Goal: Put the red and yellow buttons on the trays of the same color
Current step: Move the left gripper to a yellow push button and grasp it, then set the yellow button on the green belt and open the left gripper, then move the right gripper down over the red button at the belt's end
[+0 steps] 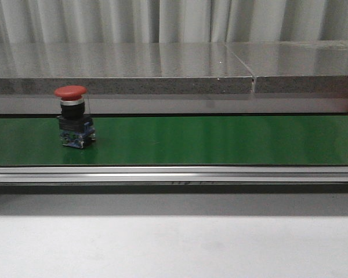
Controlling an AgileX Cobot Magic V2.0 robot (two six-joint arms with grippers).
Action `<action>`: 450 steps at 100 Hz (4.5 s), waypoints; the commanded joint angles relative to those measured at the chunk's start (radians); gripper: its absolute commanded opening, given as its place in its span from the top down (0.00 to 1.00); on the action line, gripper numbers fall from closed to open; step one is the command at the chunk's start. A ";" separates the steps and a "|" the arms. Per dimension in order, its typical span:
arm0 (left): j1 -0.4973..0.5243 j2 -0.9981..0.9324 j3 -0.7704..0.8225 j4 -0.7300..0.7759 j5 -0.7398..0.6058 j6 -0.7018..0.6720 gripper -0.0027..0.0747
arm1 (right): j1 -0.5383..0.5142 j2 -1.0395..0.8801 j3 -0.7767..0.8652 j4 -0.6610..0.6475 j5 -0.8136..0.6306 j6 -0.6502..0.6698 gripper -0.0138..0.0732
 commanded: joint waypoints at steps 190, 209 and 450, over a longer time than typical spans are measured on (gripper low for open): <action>-0.314 -0.105 0.114 -0.036 -0.135 0.064 0.15 | 0.001 0.000 -0.026 0.008 -0.063 -0.012 0.92; -0.328 -0.184 0.114 -0.036 -0.157 0.066 0.15 | 0.001 0.000 -0.026 0.008 -0.063 -0.012 0.92; -0.445 -1.171 0.930 -0.036 -0.448 0.068 0.99 | 0.001 0.055 -0.048 0.009 -0.082 -0.013 0.10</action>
